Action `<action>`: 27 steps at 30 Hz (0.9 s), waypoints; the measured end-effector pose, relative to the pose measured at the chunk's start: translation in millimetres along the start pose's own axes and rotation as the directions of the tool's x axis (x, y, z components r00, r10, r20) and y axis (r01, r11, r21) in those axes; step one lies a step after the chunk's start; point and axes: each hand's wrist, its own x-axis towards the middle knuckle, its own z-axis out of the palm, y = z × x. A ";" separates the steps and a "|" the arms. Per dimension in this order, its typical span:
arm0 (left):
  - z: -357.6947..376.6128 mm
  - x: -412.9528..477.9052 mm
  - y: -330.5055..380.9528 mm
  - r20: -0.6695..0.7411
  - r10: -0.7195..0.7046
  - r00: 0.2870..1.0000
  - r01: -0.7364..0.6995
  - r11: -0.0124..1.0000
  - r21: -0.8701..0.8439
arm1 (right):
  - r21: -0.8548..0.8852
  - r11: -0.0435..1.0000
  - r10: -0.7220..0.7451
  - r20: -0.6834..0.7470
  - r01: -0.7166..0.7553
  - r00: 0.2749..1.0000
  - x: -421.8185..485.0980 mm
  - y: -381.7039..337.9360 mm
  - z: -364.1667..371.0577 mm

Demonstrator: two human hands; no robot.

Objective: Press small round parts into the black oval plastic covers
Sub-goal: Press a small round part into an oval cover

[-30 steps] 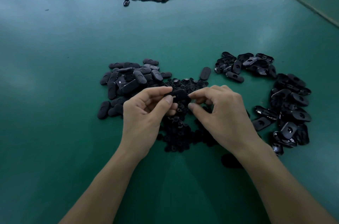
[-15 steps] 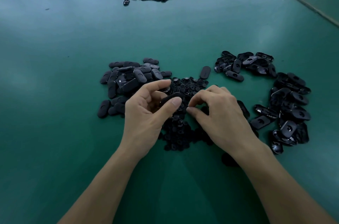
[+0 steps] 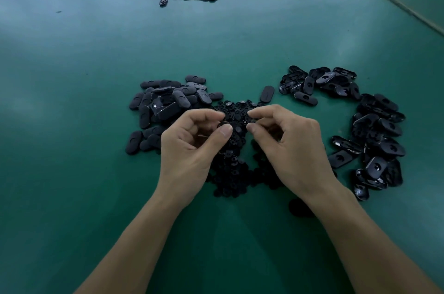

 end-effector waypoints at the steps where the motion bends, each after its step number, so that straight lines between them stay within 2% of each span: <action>1: 0.0 0.0 0.4 0.003 -0.007 1.000 0.007 1.000 0.006 | 0.025 1.000 0.000 -0.009 0.001 1.000 0.2 0.1 -0.3; 7: -0.9 0.1 2.1 -0.004 -0.013 1.000 0.014 1.000 0.026 | 0.163 0.986 0.032 -0.035 -0.026 0.999 0.6 -1.2 0.1; 13: -0.7 -0.7 1.0 -0.056 -0.063 0.996 0.057 0.993 -0.104 | 0.201 0.979 0.046 -0.040 -0.038 0.998 0.3 -2.2 -0.2; 16: -0.2 -0.2 -0.2 -0.058 -0.086 0.995 0.079 0.990 -0.114 | 0.236 0.969 0.086 -0.030 -0.077 0.996 0.8 -0.5 -0.3; 27: 1.2 -1.0 -0.1 -0.044 -0.122 0.992 0.115 0.985 -0.126 | 0.170 0.982 0.089 -0.040 -0.081 0.995 -0.1 0.6 -1.8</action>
